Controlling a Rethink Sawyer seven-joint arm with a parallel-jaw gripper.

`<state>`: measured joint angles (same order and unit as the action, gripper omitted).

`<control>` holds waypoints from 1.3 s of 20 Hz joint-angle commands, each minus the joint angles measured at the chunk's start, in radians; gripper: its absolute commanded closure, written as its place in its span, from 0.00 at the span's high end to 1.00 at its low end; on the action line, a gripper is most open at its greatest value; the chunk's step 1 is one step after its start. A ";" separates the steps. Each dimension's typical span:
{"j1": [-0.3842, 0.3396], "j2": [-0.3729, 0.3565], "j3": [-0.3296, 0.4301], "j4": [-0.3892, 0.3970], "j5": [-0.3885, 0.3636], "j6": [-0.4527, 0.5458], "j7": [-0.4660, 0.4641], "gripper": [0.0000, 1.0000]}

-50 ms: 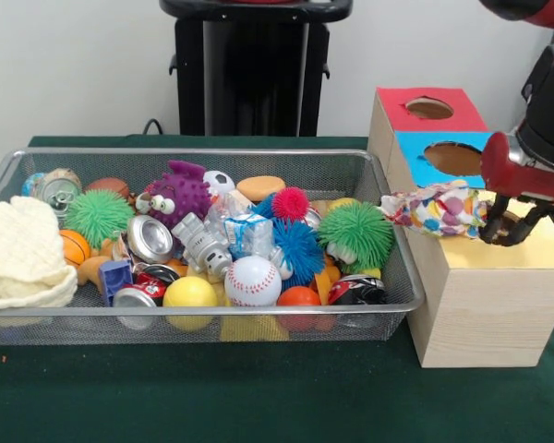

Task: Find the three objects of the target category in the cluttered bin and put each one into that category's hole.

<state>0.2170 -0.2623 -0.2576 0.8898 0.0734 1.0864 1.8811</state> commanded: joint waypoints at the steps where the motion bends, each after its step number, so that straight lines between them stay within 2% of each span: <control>1: -0.082 -0.040 0.057 -0.098 -0.023 0.068 -0.018 1.00; 20: -0.090 -0.053 0.078 -0.092 -0.037 0.078 -0.018 1.00; 26: -0.100 -0.081 0.066 -0.056 -0.043 0.083 -0.021 1.00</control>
<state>0.1520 -0.3267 -0.2580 0.7655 0.0621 1.1176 1.8813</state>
